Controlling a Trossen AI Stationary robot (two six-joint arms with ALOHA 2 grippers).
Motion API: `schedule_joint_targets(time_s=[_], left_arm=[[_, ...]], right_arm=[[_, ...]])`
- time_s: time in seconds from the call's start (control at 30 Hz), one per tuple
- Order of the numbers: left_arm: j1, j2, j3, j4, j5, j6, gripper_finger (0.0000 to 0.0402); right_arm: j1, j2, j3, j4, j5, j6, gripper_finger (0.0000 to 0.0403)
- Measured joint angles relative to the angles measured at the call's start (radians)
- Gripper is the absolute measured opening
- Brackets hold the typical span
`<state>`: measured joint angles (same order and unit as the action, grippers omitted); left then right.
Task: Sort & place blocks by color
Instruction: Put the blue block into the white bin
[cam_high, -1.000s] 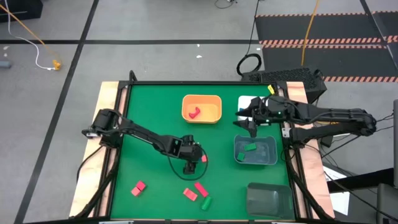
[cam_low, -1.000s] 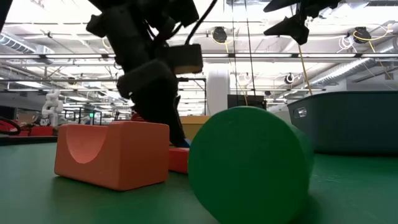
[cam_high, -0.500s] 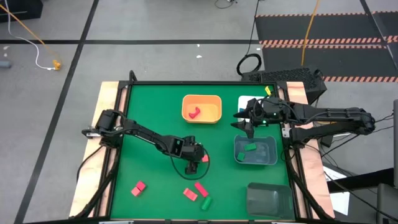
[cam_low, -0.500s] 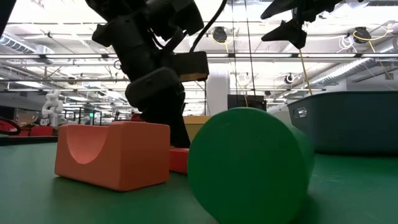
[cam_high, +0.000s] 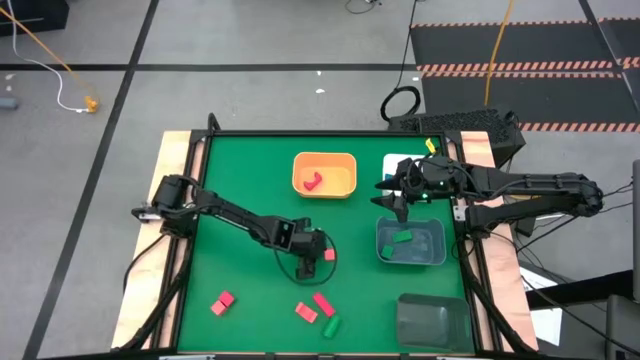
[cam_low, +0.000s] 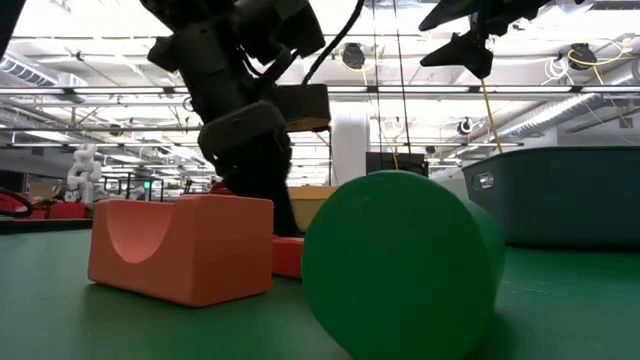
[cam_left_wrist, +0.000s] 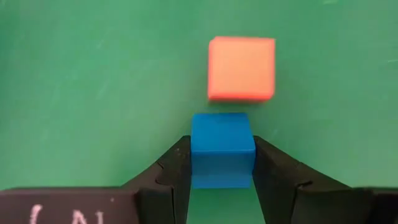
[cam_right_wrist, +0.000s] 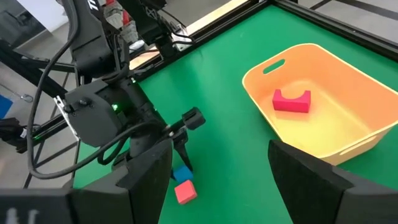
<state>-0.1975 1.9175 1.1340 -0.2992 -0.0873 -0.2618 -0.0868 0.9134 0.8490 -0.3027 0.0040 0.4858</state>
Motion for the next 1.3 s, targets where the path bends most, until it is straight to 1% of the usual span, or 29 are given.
schedule_joint_targets(time_s=[0.07, 0.17, 0.33, 0.4, 0.47, 0.53, 0.6, 0.67, 0.7, 0.8, 0.9, 1.0, 1.13, 1.3], left_arm=[[0.009, -0.031, -0.004, -0.037, 0.000, -0.021, 0.0134], [0.020, -0.090, -0.002, -0.039, -0.022, -0.033, 0.0134], [0.034, -0.209, -0.001, -0.023, -0.121, -0.026, 0.0134], [0.041, -0.250, 0.000, 0.030, -0.164, -0.007, 0.0134], [0.044, -0.286, 0.000, 0.048, -0.215, 0.025, 0.0134], [0.047, -0.301, 0.001, 0.129, -0.252, 0.059, 0.0134], [0.048, -0.309, -0.001, 0.178, -0.264, 0.075, 0.0134], [0.048, -0.303, 0.002, 0.265, -0.265, 0.091, 0.0134], [0.047, -0.303, 0.002, 0.282, -0.267, 0.103, 0.0134], [0.050, -0.290, 0.000, 0.329, -0.282, 0.126, 0.0134], [0.053, -0.284, 0.000, 0.354, -0.289, 0.126, 0.0134], [0.057, -0.276, 0.002, 0.406, -0.292, 0.129, 0.0134], [0.058, -0.272, 0.000, 0.414, -0.288, 0.129, 0.0134], [0.059, -0.273, 0.000, 0.407, -0.289, 0.133, 0.0134]], right_arm=[[0.000, 0.000, 0.000, 0.001, 0.000, 0.000, 0.0256], [0.000, 0.000, 0.000, 0.010, 0.000, 0.027, 0.0256], [-0.001, 0.000, 0.000, 0.014, -0.004, 0.217, 0.0256], [-0.001, 0.000, -0.007, 0.024, -0.004, 0.287, 0.0256], [-0.003, 0.000, -0.027, 0.052, -0.008, 0.382, 0.0256], [-0.005, 0.000, -0.052, 0.096, -0.033, 0.494, 0.0256], [-0.005, 0.015, -0.088, 0.162, -0.092, 0.584, 0.0256], [-0.005, 0.025, -0.130, 0.257, -0.181, 0.665, 0.0256], [-0.005, 0.040, -0.152, 0.308, -0.216, 0.704, 0.0256], [-0.003, 0.074, -0.209, 0.504, -0.271, 0.782, 0.0258], [-0.003, 0.118, -0.239, 0.630, -0.293, 0.823, 0.0267], [-0.003, 0.182, -0.259, 0.689, -0.295, 0.842, 0.0275], [-0.003, 0.255, -0.256, 0.786, -0.296, 0.848, 0.0282], [-0.003, 0.330, -0.254, 0.921, -0.295, 0.880, 0.0281]])
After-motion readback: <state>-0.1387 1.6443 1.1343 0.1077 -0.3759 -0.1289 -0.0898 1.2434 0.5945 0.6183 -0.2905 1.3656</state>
